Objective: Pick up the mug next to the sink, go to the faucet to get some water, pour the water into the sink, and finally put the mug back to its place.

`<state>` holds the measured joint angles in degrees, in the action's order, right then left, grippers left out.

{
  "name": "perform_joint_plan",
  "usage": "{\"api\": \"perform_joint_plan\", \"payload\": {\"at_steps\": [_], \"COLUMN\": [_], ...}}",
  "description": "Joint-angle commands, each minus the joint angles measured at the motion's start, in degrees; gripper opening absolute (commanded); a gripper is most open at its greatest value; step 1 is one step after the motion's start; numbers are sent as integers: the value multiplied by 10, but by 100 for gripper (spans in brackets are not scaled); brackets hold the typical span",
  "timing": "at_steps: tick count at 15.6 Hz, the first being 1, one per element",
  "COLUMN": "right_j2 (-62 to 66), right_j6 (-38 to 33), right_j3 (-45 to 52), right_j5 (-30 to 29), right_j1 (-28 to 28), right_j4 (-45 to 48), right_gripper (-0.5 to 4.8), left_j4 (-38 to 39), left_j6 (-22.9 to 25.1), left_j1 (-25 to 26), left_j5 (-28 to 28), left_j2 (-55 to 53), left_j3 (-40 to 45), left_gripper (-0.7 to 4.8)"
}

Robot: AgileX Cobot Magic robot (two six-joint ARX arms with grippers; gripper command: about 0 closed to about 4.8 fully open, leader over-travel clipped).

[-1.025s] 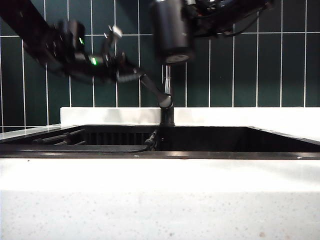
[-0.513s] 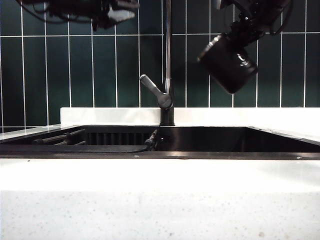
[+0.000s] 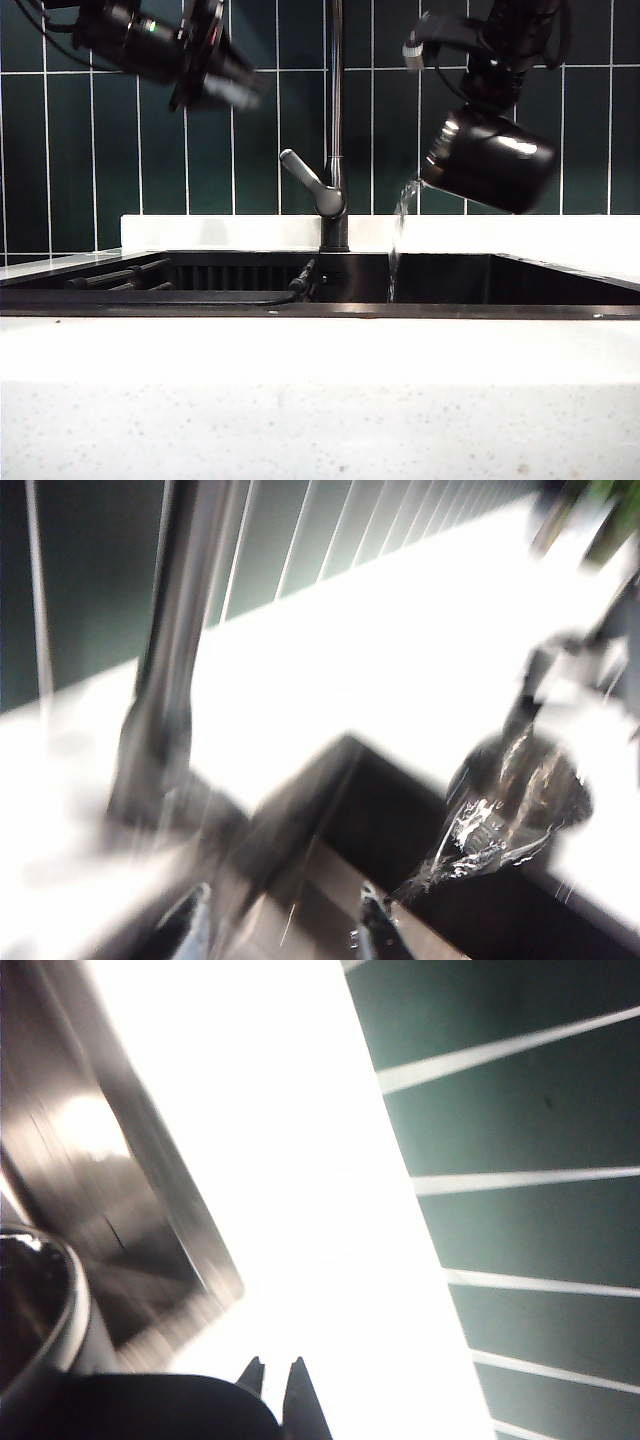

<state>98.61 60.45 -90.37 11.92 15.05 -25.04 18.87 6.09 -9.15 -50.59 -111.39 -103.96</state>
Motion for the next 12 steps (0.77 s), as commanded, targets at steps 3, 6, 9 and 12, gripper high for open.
{"api": "perform_joint_plan", "payload": {"at_steps": [3, 6, 9, 12], "right_j2": [-16, -31, -45, -49], "right_j6": [149, 214, 236, 236], "right_j3": [-6, -7, -10, -10], "right_j5": [149, 167, 194, 203], "right_j1": [22, 54, 85, 103], "right_j4": [31, 65, 71, 53], "right_gripper": [-1, -1, -2, -2], "left_j4": [47, 49, 55, 63], "left_j6": [64, 63, 63, 59], "left_j1": [2, 1, 2, -1], "left_j5": [50, 48, 49, 49], "left_j2": [52, 60, 61, 67], "left_j3": [-1, -1, -1, -1], "left_gripper": [184, 185, 184, 184]}}
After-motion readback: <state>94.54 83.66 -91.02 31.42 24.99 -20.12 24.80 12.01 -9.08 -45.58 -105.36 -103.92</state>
